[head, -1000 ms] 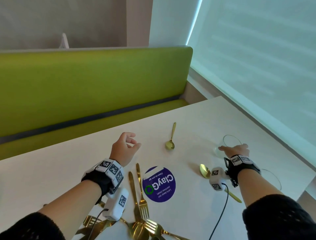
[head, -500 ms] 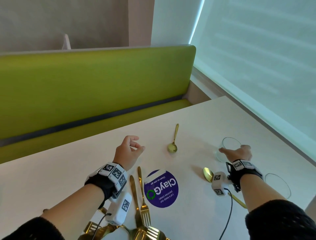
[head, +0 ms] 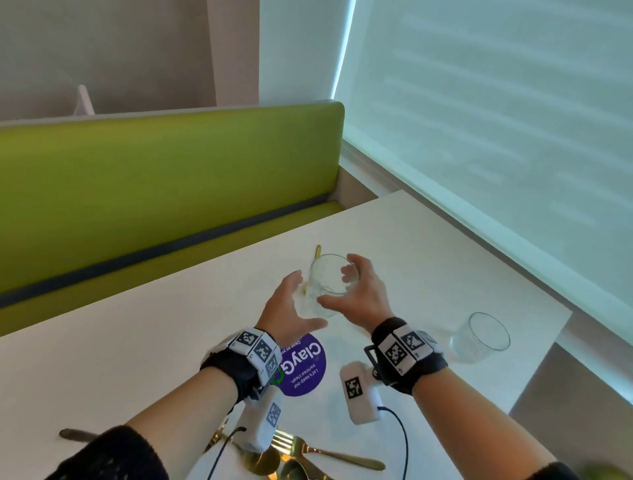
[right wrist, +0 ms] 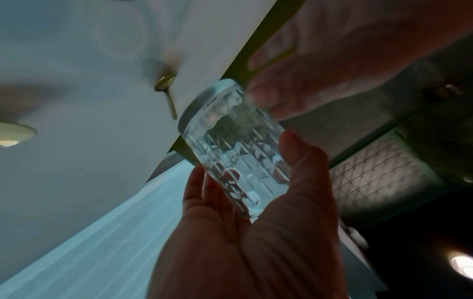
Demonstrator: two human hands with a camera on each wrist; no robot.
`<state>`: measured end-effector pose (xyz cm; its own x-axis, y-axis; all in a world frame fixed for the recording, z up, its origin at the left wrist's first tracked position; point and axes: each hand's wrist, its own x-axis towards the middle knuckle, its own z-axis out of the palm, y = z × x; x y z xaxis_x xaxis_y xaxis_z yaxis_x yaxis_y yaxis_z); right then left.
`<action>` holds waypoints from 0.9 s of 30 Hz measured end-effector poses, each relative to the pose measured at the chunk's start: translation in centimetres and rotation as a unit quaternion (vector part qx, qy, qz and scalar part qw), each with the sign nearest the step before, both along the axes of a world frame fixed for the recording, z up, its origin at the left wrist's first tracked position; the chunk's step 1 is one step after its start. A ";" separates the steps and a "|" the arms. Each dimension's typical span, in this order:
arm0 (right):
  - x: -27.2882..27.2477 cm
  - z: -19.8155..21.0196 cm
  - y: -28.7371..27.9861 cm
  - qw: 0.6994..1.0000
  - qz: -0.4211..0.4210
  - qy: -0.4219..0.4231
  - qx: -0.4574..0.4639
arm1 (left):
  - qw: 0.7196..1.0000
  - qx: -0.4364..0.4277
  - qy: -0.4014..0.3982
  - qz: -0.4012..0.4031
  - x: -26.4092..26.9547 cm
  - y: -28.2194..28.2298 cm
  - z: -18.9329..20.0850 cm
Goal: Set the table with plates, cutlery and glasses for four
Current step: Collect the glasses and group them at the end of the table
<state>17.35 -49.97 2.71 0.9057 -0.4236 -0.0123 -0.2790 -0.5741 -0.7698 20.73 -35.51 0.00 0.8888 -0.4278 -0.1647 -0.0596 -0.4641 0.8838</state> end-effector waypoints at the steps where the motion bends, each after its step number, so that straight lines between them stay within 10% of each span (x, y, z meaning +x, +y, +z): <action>1: -0.7 0.1 0.5 1.000 0.018 0.006 -0.003 | 1.000 -0.004 0.001 -0.004 -0.5 -0.3 0.3; 10: -5.1 -1.2 -2.5 0.991 0.011 0.094 0.094 | 1.000 0.023 -0.007 0.014 -3.0 -0.9 0.1; 13: -7.2 -2.5 -6.3 0.983 -0.157 0.052 0.075 | 0.999 0.012 0.001 0.033 -2.8 -0.5 -0.1; 20: -13.3 -5.2 -14.3 0.855 -0.511 0.014 0.087 | 0.997 0.011 0.005 0.073 -2.1 0.2 -0.6; 27: -12.8 -7.7 -18.9 0.884 -0.445 0.113 0.085 | 0.996 0.022 0.015 0.084 -1.2 -0.5 -1.4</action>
<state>4.58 -68.88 -4.94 0.1801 -0.9423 -0.2821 -0.7193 0.0695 -0.6913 19.53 -35.99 -1.42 0.9416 -0.2658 -0.2070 0.0476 -0.5033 0.8628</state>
